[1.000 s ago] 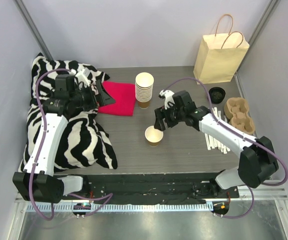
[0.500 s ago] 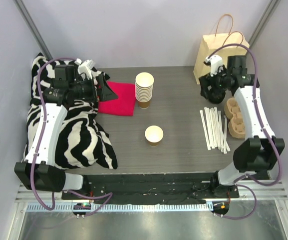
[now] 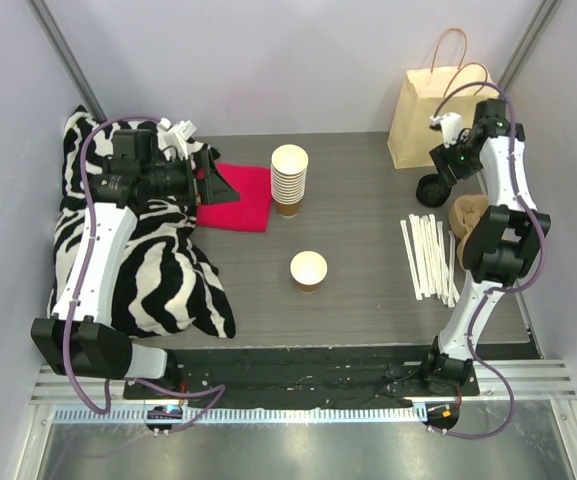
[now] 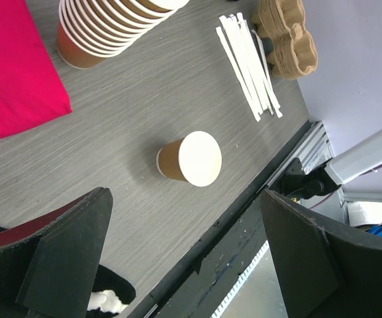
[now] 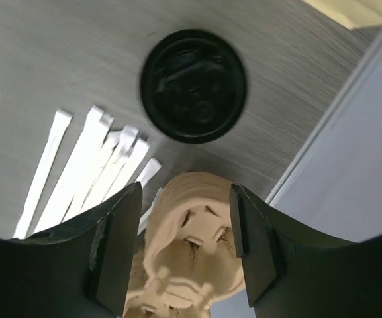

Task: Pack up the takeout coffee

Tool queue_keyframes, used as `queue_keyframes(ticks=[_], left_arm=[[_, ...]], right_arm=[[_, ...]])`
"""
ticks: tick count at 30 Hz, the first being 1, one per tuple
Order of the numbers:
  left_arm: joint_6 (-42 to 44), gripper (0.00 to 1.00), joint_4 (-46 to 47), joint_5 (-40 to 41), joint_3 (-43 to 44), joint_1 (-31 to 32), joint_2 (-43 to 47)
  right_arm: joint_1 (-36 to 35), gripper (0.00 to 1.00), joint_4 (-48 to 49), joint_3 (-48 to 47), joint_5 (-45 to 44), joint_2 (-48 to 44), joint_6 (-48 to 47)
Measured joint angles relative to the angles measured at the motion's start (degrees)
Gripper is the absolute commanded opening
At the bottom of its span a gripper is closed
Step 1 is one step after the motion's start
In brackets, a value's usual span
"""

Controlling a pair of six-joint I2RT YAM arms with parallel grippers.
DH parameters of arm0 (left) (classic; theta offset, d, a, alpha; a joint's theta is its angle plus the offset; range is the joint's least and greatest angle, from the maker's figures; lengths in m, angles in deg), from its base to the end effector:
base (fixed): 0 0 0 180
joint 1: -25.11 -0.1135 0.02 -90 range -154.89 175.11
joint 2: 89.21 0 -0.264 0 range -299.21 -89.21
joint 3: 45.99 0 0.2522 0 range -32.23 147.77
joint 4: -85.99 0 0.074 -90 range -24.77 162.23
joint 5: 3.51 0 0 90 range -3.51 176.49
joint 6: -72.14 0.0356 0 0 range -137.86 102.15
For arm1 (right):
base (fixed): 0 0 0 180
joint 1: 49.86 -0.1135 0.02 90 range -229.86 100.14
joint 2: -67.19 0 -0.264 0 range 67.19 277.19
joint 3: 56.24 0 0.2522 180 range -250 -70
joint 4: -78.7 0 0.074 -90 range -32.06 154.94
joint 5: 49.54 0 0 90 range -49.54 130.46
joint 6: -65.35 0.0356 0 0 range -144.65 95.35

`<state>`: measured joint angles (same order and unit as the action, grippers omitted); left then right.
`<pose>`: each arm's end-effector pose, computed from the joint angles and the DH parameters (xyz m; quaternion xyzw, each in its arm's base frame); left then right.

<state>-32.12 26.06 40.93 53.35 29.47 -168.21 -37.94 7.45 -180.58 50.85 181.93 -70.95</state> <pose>0.2796 -0.0468 0.3973 0.0923 0.8453 -0.4092 0.3308 0.4230 -0.0827 0.2994 -0.3065 0.9159 -0.0419 0.2558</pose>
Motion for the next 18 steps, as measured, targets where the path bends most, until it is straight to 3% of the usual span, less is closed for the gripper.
queue_keyframes(ticks=[3,8,13,18], left_arm=[[-0.02,1.0,0.02,-0.15,0.0,0.0,-0.02],[-0.26,1.0,0.04,-0.66,0.0,0.0,-0.76],[-0.28,1.0,0.04,-0.68,0.0,0.0,-1.4],[-0.31,1.0,0.09,-0.68,0.0,0.0,-1.4]], right_arm=[[2.95,0.55,0.92,-5.75,1.09,3.74,8.13],[6.84,0.47,4.55,-5.75,1.31,4.72,22.01],[6.82,0.46,11.47,-1.51,0.76,4.76,32.74],[6.16,0.46,14.32,-0.04,0.63,6.51,37.59]])
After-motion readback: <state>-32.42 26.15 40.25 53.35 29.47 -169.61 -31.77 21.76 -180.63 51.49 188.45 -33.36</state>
